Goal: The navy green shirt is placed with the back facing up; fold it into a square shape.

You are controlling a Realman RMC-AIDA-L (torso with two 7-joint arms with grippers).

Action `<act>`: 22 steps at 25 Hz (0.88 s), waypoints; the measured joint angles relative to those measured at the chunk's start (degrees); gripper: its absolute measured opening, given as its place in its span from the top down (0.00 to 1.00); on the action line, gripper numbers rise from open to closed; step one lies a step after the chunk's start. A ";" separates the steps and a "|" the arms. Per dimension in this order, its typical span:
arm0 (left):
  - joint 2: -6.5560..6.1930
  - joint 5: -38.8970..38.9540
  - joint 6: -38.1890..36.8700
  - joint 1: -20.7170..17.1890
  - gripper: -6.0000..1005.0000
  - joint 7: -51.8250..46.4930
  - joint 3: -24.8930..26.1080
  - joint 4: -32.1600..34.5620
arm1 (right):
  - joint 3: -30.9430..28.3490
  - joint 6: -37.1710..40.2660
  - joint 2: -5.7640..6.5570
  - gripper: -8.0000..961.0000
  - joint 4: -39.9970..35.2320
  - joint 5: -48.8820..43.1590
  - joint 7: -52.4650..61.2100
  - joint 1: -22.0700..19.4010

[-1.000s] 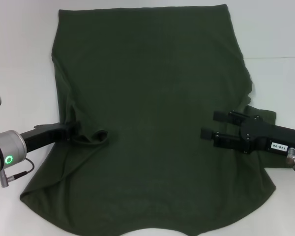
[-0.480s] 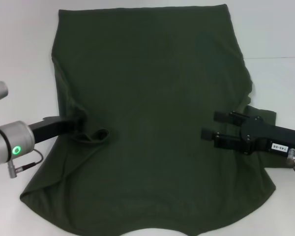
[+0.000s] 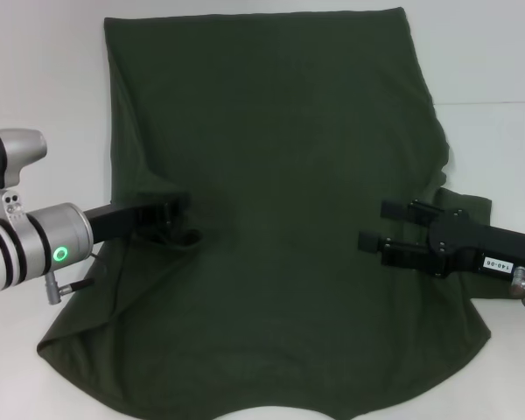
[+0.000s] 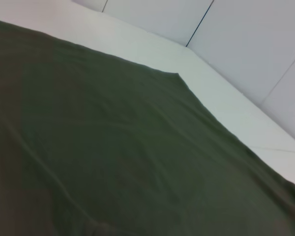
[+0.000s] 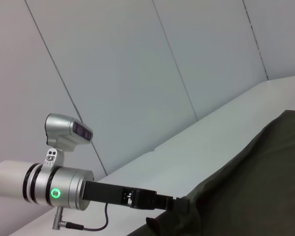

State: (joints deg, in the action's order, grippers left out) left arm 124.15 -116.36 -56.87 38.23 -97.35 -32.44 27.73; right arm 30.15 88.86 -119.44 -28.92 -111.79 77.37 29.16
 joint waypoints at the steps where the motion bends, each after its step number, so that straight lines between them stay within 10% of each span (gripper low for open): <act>1: 0.02 0.40 0.00 0.08 0.98 -0.01 0.00 -0.15 | 0.00 0.00 0.02 0.16 0.00 0.00 -0.01 0.00; 22: 0.11 4.36 -3.50 0.60 0.81 0.37 -0.06 -1.95 | 0.00 0.19 0.01 0.17 0.00 -0.06 -0.02 -0.13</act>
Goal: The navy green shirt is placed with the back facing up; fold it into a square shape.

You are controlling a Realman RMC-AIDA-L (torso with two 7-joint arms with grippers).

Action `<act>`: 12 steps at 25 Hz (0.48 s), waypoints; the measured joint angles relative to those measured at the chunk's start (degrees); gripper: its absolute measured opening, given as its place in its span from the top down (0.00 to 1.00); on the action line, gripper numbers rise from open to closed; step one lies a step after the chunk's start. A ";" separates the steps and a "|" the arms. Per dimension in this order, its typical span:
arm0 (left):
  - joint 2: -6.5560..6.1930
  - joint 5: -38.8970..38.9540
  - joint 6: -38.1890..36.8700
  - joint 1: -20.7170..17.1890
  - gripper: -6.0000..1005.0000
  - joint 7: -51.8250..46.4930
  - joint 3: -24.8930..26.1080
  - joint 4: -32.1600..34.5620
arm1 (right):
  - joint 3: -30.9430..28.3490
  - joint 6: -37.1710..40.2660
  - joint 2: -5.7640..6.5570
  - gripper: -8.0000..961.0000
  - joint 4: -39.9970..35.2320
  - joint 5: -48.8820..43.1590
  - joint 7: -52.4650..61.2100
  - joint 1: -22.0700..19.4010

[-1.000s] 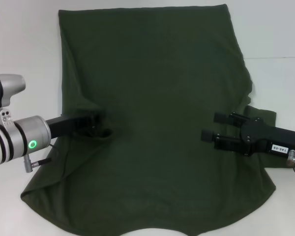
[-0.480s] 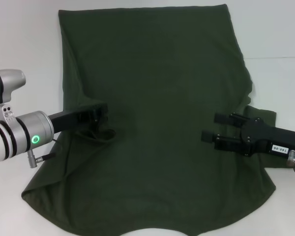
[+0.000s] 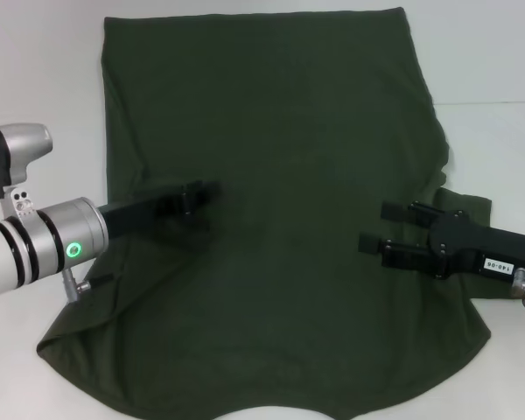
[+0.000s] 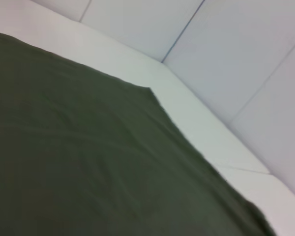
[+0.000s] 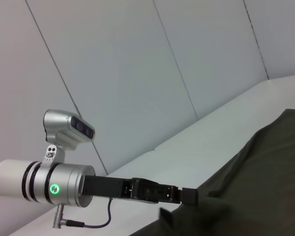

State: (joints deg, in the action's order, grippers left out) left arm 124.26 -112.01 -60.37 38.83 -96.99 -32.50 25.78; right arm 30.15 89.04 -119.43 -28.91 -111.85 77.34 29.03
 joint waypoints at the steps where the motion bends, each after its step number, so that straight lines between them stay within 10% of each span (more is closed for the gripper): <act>1: 0.01 0.52 -1.21 -0.11 0.79 0.08 -0.01 0.00 | 0.00 0.00 0.00 0.17 0.00 0.00 0.00 0.04; 3: 0.02 1.01 -2.41 -0.30 0.60 0.17 -0.03 0.04 | 0.00 -0.02 -0.01 0.17 0.00 0.00 0.00 0.18; 12: -0.07 1.26 -4.68 -3.47 0.41 1.33 0.25 2.50 | 0.00 -0.17 0.03 0.17 0.00 0.01 0.20 0.30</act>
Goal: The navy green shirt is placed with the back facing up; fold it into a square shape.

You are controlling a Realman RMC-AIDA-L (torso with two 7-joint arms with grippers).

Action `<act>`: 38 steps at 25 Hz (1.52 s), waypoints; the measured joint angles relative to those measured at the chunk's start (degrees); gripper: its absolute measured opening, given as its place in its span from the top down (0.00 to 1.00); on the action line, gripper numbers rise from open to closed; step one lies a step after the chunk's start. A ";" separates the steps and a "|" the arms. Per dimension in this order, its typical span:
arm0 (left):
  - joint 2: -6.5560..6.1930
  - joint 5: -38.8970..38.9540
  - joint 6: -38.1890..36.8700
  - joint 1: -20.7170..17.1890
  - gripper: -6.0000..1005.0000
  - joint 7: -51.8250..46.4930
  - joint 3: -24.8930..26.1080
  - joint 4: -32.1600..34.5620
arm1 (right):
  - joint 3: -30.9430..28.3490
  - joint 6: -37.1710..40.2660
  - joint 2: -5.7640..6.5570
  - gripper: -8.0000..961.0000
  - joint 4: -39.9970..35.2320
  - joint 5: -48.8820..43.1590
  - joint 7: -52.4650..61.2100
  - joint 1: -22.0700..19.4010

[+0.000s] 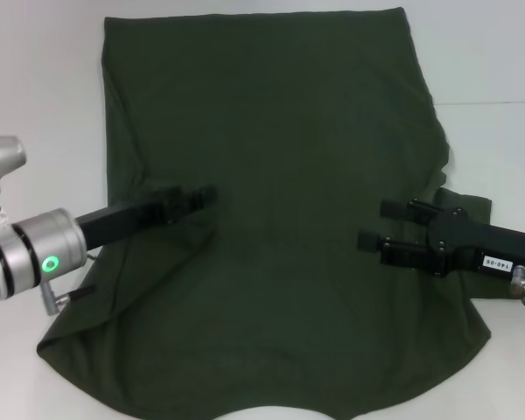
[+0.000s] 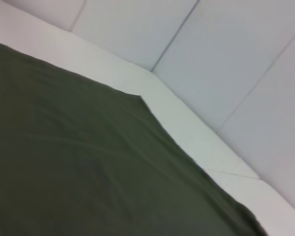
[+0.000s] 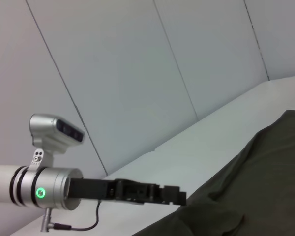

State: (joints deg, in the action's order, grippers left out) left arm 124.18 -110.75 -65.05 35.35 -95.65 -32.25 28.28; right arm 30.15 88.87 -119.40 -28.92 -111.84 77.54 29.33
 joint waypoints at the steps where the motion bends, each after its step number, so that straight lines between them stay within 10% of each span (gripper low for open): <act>1: 0.00 0.01 0.33 -0.45 0.39 0.76 0.09 0.13 | 0.00 -0.01 0.01 0.17 0.00 0.01 0.09 -0.03; 7: 0.13 0.01 5.44 -1.56 0.17 3.97 0.21 -0.10 | 0.00 -0.02 0.02 0.18 0.00 0.04 0.31 -0.06; 38: 0.18 -0.55 10.41 -2.31 0.18 5.92 -0.39 -2.02 | 0.00 0.09 -0.04 0.18 0.09 -0.21 0.42 -0.22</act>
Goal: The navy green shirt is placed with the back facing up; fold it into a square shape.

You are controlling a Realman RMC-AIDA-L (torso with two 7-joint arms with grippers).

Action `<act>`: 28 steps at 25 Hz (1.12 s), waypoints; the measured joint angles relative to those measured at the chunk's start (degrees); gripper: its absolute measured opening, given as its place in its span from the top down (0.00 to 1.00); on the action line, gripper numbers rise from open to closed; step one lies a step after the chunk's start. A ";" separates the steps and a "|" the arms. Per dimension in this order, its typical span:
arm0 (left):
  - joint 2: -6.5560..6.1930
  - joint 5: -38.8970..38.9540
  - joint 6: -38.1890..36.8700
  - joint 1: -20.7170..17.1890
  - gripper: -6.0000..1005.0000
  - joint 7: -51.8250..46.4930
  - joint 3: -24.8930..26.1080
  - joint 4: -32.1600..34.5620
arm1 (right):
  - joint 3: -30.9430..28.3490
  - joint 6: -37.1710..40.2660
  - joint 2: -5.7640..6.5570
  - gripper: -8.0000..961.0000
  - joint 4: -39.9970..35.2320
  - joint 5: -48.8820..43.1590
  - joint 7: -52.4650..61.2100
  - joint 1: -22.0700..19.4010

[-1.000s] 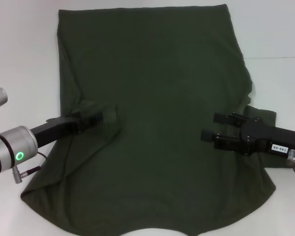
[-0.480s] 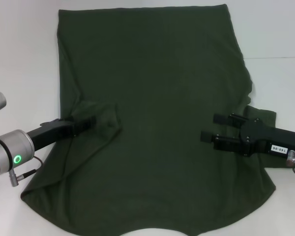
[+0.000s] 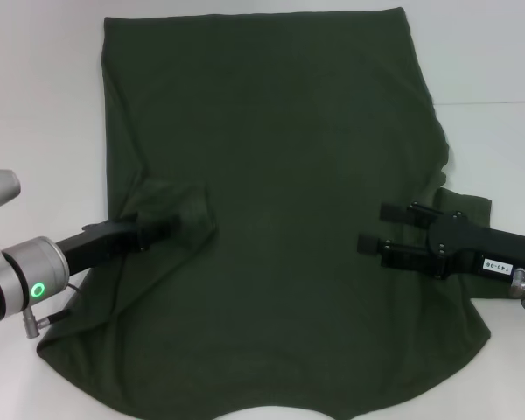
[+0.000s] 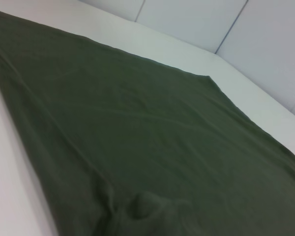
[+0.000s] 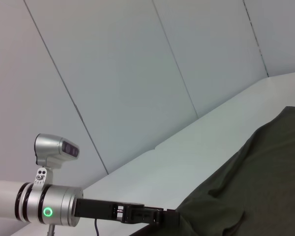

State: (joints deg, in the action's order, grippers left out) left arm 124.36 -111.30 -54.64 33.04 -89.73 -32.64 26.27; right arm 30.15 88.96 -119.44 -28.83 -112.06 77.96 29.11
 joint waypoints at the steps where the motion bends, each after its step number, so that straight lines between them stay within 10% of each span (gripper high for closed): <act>1: 0.00 -0.03 -0.12 0.00 0.18 -0.04 -0.18 0.00 | 0.00 0.02 0.00 0.18 0.00 0.02 0.00 -0.01; 28: -0.44 -5.72 -30.63 -1.33 0.19 -4.00 0.00 4.52 | -0.34 0.48 0.42 0.19 0.00 0.27 0.18 -0.43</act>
State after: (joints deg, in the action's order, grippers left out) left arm 123.92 -117.02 -85.26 31.71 -93.72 -32.64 30.79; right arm 29.80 89.44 -119.03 -28.82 -111.79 78.14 28.68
